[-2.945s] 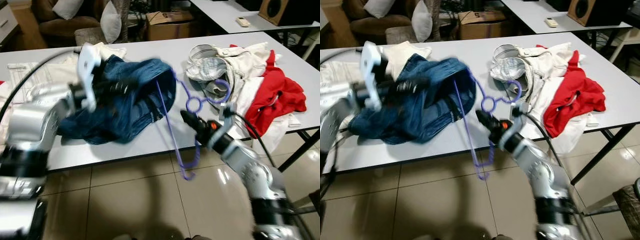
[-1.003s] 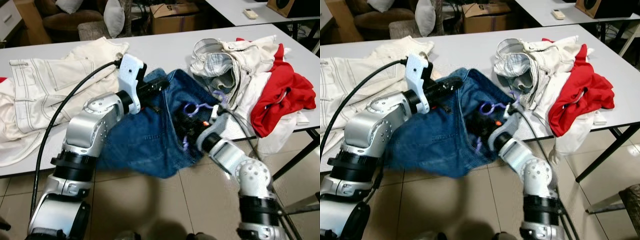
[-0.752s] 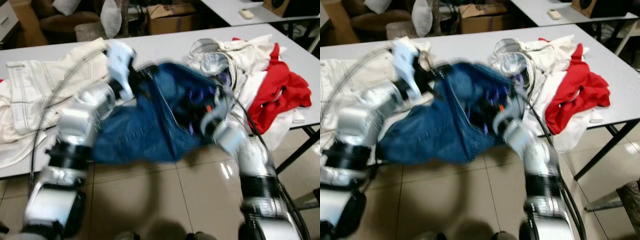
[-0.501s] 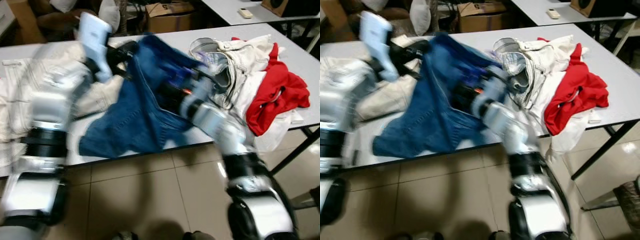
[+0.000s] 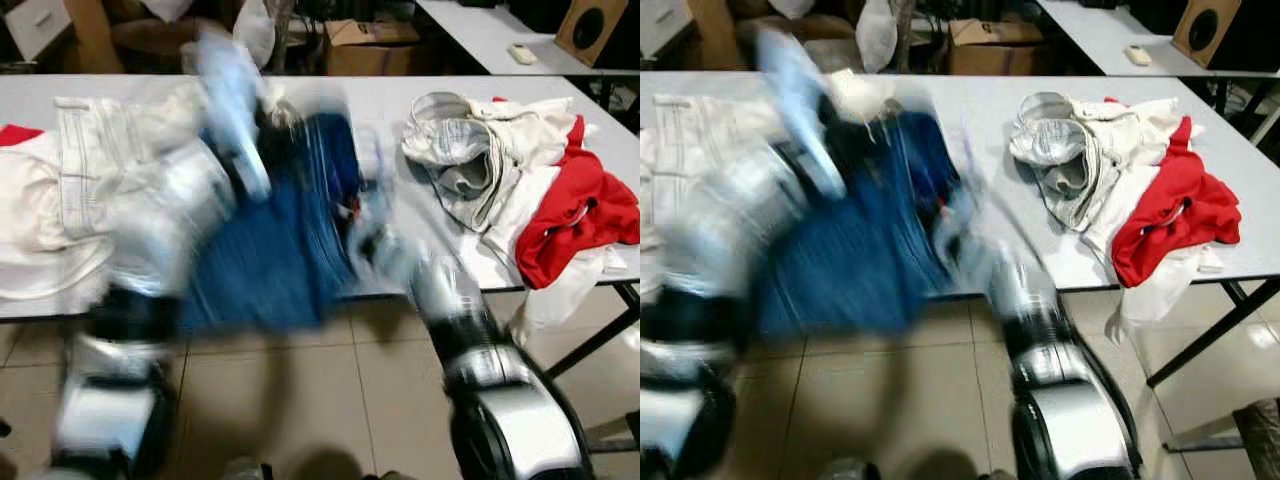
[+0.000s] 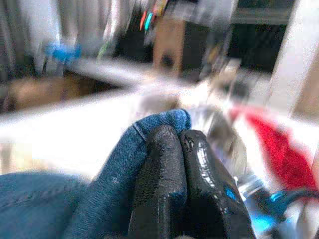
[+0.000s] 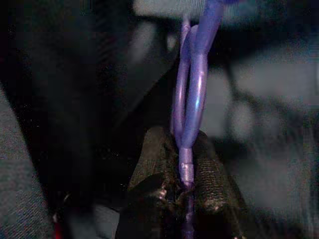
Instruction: Hang hanger
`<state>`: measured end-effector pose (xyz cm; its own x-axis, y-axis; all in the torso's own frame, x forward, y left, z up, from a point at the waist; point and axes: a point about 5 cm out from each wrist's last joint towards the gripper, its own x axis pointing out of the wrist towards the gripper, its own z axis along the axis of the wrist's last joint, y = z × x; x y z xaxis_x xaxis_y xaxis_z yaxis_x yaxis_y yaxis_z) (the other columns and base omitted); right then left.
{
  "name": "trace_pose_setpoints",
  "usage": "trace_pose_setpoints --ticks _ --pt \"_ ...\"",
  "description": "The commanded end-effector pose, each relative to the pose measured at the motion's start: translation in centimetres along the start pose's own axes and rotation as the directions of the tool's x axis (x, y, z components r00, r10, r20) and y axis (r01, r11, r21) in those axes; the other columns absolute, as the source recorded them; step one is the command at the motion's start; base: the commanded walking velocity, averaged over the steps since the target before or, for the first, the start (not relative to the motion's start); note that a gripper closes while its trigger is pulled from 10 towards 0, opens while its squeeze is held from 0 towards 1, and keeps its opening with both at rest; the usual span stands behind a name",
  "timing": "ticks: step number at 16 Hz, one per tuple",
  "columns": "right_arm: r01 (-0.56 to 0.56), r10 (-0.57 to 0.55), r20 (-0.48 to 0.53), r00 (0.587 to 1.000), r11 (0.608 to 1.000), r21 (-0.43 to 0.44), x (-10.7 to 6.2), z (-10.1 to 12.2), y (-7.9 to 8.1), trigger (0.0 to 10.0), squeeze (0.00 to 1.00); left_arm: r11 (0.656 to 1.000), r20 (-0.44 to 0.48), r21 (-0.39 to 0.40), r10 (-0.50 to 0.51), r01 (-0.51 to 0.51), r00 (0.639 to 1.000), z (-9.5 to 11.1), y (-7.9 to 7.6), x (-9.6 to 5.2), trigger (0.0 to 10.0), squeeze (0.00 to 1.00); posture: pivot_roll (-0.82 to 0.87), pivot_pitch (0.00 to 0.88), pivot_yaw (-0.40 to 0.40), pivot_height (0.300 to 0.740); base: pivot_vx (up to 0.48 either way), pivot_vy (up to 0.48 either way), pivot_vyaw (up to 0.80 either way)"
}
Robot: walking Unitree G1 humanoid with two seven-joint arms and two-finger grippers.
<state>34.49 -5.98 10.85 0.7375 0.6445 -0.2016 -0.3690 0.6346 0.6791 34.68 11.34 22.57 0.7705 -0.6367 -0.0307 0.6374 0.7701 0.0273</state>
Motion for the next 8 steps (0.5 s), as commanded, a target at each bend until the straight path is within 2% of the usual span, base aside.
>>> trace_pose_setpoints --ticks 1,3,5,6,8 --pt "0.031 -0.031 -0.014 0.999 0.999 -0.01 -0.4 -0.2 -0.7 10.0 0.0 0.996 -0.016 0.082 0.045 -0.044 0.999 -0.3 0.2 0.3 0.0 0.0 -0.04 0.016 0.017 0.74 0.0 0.0 0.0" --pt "0.032 -0.031 -0.03 0.999 0.999 0.015 -1.4 -1.1 -1.5 10.0 0.0 0.986 -0.056 0.15 0.075 -0.066 0.996 -1.2 0.6 0.2 0.0 0.0 -0.04 0.02 0.03 0.74 0.0 0.0 0.0" --pt "-0.01 0.009 0.003 1.0 0.999 0.043 -2.9 -0.8 -2.0 10.0 0.0 0.982 -0.043 0.166 0.1 -0.091 0.994 -0.6 1.4 -0.2 0.0 0.0 -0.04 0.021 0.033 0.74 0.0 0.0 0.0" --pt "-0.061 0.058 0.045 0.997 0.996 0.067 -4.2 -0.2 -2.1 10.0 0.0 0.975 -0.02 0.175 0.144 -0.139 0.989 0.0 2.4 -0.6 0.0 0.0 -0.04 0.02 0.031 0.74 0.0 0.0 0.0" --pt "-0.109 0.104 0.058 0.993 0.991 0.082 -5.8 0.1 -2.0 10.0 0.0 0.965 -0.013 0.192 0.186 -0.18 0.983 0.1 3.2 -0.7 0.0 0.0 -0.04 0.02 0.027 0.74 0.0 0.0 0.0"
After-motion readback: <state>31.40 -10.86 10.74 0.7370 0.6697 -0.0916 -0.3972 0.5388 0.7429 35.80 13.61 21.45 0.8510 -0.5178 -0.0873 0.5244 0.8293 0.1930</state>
